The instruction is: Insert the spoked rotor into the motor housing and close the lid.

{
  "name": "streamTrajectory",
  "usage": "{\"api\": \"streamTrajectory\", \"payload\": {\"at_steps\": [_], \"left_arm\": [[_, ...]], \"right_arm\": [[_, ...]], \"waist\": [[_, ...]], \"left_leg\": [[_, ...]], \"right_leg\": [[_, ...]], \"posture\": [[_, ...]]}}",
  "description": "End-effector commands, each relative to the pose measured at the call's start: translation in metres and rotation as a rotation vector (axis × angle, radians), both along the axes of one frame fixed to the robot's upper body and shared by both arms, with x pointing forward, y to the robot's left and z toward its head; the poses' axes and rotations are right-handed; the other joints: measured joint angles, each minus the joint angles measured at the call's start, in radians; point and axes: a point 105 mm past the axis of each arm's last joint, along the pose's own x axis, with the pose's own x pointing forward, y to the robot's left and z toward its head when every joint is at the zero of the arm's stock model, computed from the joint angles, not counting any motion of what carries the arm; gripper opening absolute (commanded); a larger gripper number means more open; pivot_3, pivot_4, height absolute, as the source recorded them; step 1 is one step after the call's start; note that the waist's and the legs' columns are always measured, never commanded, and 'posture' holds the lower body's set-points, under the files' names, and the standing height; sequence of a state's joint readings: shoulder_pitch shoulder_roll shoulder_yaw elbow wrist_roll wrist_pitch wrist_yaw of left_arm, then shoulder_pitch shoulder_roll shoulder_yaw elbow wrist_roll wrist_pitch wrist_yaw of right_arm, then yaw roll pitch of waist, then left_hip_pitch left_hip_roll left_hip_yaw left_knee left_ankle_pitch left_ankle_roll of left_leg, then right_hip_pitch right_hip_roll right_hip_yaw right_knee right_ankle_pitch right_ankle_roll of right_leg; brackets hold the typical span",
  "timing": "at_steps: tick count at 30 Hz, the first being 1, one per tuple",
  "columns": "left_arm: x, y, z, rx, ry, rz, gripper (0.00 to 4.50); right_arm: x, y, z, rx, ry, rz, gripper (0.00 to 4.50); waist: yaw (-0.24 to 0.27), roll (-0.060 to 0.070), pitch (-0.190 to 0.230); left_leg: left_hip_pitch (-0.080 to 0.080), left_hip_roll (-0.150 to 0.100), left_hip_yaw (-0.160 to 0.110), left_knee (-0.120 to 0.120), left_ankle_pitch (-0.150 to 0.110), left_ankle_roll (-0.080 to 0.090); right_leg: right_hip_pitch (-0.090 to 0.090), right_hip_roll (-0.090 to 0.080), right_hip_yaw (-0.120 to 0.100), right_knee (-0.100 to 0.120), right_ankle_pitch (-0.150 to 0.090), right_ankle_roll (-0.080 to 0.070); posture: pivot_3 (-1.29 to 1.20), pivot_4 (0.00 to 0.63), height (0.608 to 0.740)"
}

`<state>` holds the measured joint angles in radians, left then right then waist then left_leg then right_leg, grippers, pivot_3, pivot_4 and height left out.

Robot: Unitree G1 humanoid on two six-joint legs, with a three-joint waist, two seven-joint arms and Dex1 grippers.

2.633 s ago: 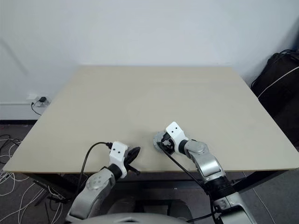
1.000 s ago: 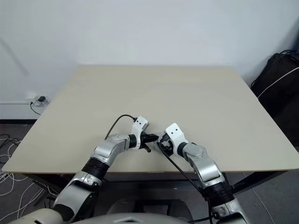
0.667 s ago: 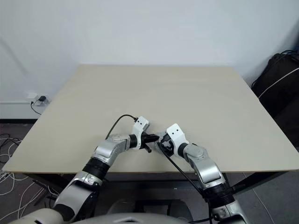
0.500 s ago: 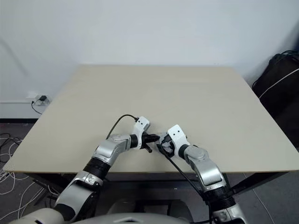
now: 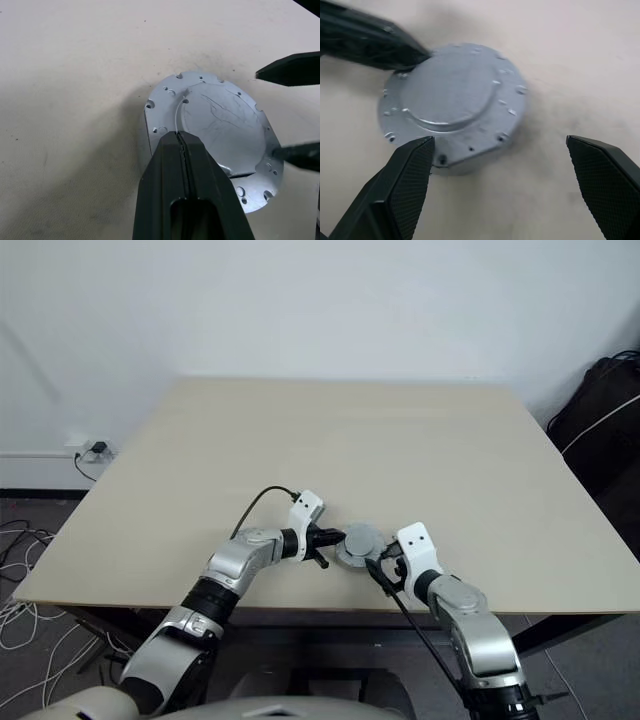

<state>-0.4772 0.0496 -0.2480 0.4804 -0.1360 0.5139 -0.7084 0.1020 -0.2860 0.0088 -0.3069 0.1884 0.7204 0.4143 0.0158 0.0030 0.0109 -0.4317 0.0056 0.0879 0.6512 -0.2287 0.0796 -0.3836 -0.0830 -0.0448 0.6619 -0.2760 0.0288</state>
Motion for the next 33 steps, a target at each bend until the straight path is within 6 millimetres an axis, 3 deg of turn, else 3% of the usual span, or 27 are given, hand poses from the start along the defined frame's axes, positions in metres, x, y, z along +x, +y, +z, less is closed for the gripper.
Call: {"api": "streamTrajectory", "payload": {"at_steps": [1, 8, 21, 33], "left_arm": [[-0.001, -0.01, 0.007, -0.025, -0.016, -0.043, 0.0], [-0.001, -0.007, 0.006, -0.015, -0.019, -0.042, 0.0], [0.0, -0.004, 0.007, -0.017, -0.024, -0.035, 0.0], [0.001, -0.004, 0.008, -0.018, -0.028, -0.035, 0.0]], "right_arm": [[0.007, -0.003, 0.011, 0.154, 0.013, -0.121, 4.49], [0.013, 0.004, -0.002, 0.407, 0.173, -0.295, 4.49], [0.024, 0.026, 0.0, 0.668, 0.292, -0.304, 4.49], [0.019, 0.039, -0.011, 0.87, 0.44, -0.316, 4.49]], "waist": [[0.001, 0.0, 0.0], [0.0, 0.0, 0.0], [-0.003, 0.001, 0.0], [-0.015, 0.002, -0.001]], "left_leg": [[0.0, 0.0, 0.0, 0.0, 0.0, 0.0], [-0.001, 0.0, 0.0, 0.0, 0.0, 0.0], [-0.001, 0.0, 0.0, -0.001, 0.0, 0.0], [-0.001, 0.0, 0.0, -0.001, 0.0, 0.0]], "right_leg": [[0.0, 0.0, 0.0, 0.0, 0.0, 0.0], [0.0, 0.0, 0.0, 0.0, 0.0, 0.0], [-0.001, 0.0, 0.0, 0.0, 0.0, 0.0], [-0.001, 0.0, 0.0, 0.0, 0.0, 0.0]], "posture": [[0.0, 0.0, 0.74], [0.0, 0.0, 0.74], [0.0, 0.0, 0.74], [0.0, 0.0, 0.74]]}}
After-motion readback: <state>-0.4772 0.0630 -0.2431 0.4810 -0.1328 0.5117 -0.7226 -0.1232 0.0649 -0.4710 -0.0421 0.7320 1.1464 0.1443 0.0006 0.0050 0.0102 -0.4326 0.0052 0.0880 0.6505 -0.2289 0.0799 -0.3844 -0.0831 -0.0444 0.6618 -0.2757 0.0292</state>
